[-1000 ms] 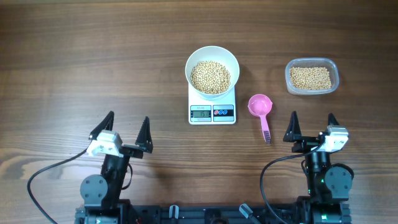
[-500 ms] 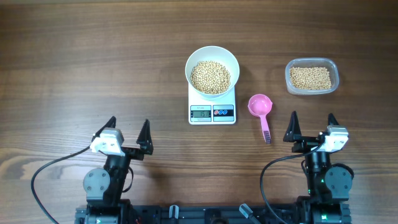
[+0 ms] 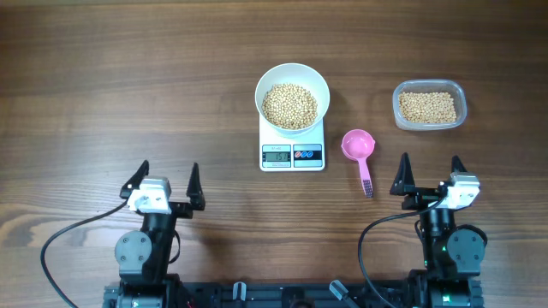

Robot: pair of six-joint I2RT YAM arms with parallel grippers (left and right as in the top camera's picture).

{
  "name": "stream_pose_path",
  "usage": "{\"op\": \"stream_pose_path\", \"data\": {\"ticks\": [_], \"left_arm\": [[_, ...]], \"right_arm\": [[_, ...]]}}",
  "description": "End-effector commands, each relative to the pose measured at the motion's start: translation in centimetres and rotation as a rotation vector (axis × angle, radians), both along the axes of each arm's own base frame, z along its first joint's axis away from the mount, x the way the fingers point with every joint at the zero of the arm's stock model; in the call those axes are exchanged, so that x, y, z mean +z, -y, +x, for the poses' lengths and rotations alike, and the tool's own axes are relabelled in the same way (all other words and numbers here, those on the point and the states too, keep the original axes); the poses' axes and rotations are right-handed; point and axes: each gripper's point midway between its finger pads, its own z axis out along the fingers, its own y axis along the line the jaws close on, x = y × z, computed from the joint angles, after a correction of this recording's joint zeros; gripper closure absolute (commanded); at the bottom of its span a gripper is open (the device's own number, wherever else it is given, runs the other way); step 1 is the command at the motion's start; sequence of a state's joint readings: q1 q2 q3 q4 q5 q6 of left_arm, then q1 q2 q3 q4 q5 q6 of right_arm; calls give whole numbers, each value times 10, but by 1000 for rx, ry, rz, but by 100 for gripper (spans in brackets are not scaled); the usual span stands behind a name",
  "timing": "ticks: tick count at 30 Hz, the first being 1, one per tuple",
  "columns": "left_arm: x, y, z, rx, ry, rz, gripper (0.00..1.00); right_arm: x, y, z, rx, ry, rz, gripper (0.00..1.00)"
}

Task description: Scoop item into bowl and weigh 150g on scale

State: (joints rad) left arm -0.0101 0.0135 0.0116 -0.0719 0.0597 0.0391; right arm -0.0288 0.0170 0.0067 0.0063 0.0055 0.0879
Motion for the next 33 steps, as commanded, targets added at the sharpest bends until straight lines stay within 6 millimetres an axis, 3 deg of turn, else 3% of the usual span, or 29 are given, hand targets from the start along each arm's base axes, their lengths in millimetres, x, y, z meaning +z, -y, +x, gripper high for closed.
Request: {"op": "stream_pose_path", "data": {"ticks": [1,33], "left_arm": [[-2,-9,0,44,-2,35,0],[-2,-10,0,56,0,2,0]], "right_arm": [[3,2,-1,-15,13,-10,0],[3,2,-1,-15,13,-9,0]]}}
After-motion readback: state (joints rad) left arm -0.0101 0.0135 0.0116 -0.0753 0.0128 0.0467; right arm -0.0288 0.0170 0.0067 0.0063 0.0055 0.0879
